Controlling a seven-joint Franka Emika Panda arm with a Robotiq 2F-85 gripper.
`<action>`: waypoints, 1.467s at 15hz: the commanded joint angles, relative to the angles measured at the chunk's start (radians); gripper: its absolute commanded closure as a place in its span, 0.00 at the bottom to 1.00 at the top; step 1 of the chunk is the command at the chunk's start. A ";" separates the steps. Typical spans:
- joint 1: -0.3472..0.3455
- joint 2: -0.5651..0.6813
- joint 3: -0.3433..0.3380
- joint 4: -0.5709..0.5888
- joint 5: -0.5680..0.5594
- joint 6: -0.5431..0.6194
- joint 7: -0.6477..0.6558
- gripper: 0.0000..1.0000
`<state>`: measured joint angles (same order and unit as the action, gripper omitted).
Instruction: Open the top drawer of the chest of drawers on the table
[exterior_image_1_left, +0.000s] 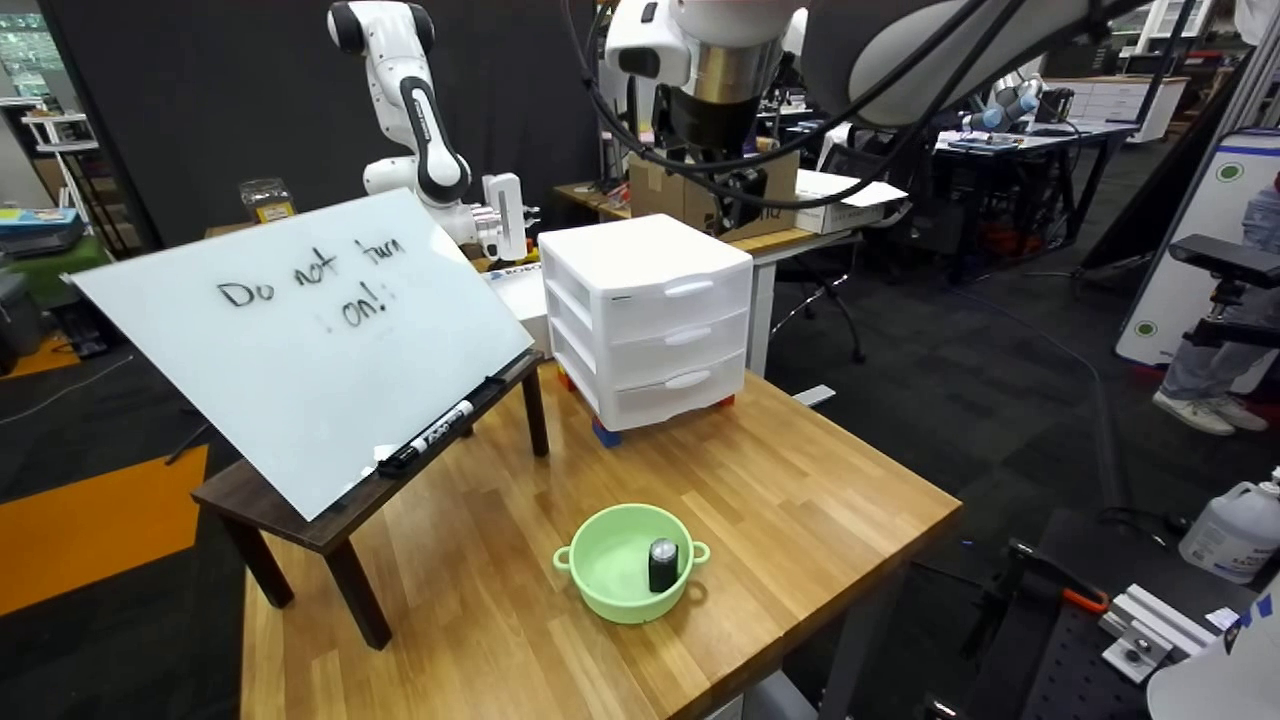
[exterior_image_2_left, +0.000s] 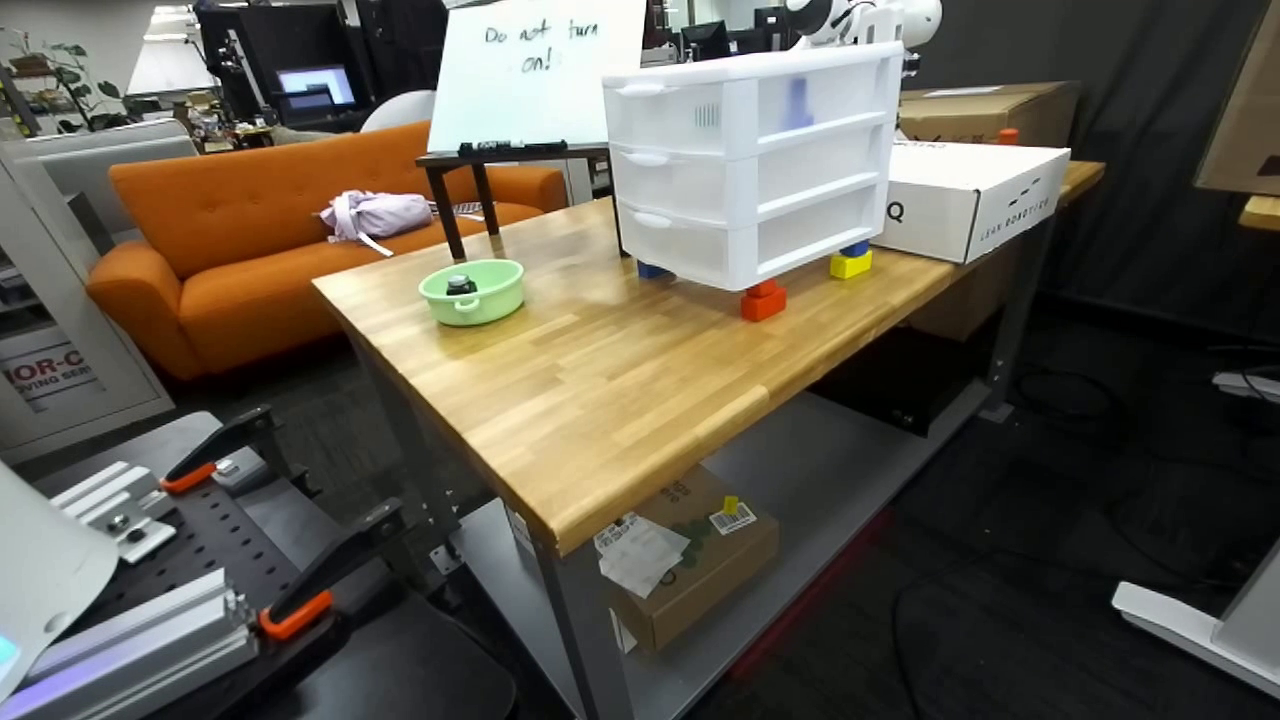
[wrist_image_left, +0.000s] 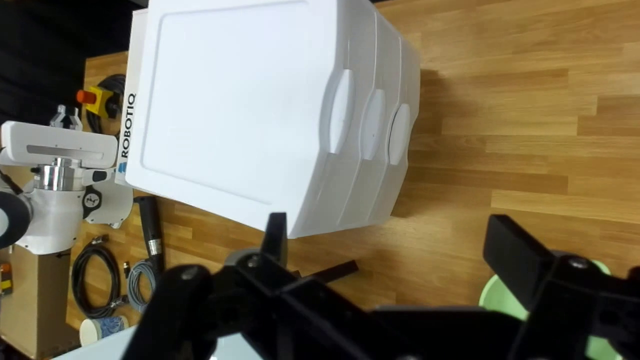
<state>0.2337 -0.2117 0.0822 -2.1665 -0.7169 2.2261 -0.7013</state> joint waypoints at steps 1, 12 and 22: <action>-0.036 0.043 -0.011 0.011 0.054 0.078 -0.061 0.00; -0.055 0.053 0.016 0.012 0.004 0.062 -0.004 0.00; -0.048 0.060 0.062 0.012 -0.215 0.120 0.083 0.00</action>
<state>0.2031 -0.1593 0.1439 -2.1603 -0.8953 2.3143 -0.6439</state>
